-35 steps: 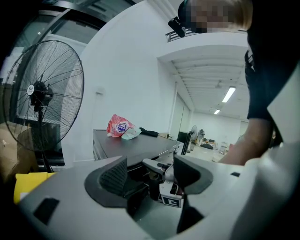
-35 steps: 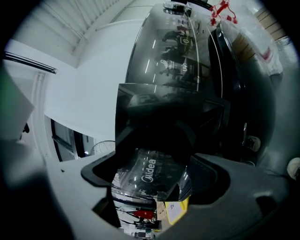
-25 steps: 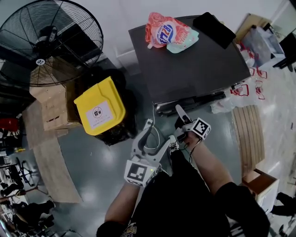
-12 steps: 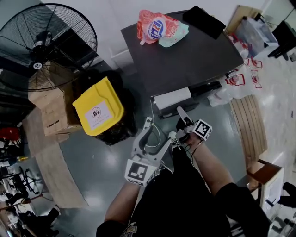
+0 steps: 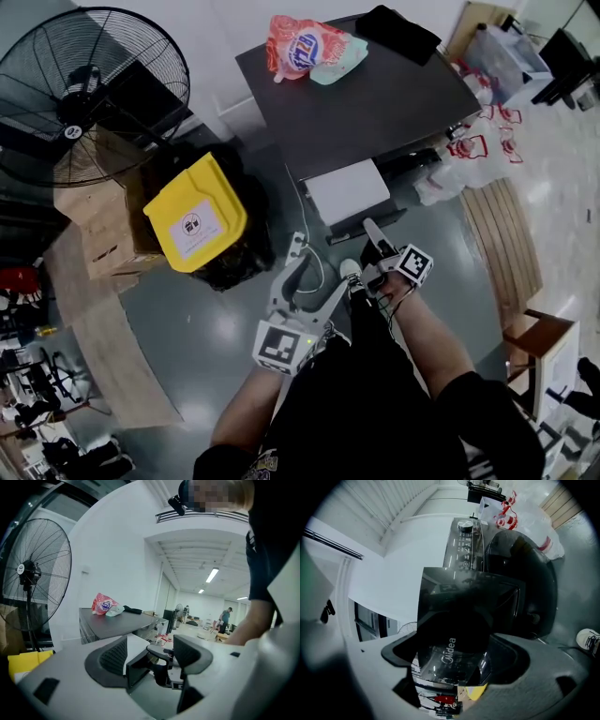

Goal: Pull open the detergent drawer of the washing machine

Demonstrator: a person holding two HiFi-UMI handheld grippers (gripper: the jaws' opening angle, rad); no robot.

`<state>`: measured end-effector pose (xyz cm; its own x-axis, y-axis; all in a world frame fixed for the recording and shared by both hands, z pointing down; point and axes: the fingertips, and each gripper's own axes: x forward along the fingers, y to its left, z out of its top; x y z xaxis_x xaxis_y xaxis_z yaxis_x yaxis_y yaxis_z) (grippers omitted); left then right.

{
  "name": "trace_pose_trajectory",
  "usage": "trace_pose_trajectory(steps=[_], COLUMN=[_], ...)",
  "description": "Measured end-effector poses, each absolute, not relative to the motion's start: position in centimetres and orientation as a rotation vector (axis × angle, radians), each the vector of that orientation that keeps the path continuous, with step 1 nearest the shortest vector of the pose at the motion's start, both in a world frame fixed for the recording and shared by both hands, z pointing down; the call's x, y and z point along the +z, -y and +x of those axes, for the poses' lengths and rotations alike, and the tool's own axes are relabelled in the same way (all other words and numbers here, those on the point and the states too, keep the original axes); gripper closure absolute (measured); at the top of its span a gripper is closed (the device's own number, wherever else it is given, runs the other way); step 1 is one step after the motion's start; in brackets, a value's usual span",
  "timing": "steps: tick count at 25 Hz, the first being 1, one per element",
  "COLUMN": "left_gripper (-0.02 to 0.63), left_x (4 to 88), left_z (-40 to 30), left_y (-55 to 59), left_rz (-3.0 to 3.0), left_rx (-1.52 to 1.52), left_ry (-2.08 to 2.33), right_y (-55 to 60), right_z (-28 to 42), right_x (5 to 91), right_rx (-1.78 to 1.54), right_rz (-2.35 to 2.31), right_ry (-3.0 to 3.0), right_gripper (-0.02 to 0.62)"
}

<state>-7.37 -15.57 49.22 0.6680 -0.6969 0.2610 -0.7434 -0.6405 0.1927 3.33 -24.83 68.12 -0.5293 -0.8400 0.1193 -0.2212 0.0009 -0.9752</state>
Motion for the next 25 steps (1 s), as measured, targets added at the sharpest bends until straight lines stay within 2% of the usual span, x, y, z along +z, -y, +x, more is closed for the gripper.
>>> trace_pose_trajectory(steps=[21,25], left_gripper=[0.324,0.324], left_x=[48.3,48.1], left_z=[-8.0,-8.5], left_y=[10.8,9.6], left_rz=[2.632,2.651], left_rx=[0.213,0.192], left_ry=[1.136,1.143], right_y=[18.3,18.2], right_z=[4.6,2.8], right_x=[68.4,63.4], right_rx=[-1.612,-1.366], right_rz=[-1.259,-1.097], right_ry=[-1.793,-2.068], right_gripper=[0.115,0.132])
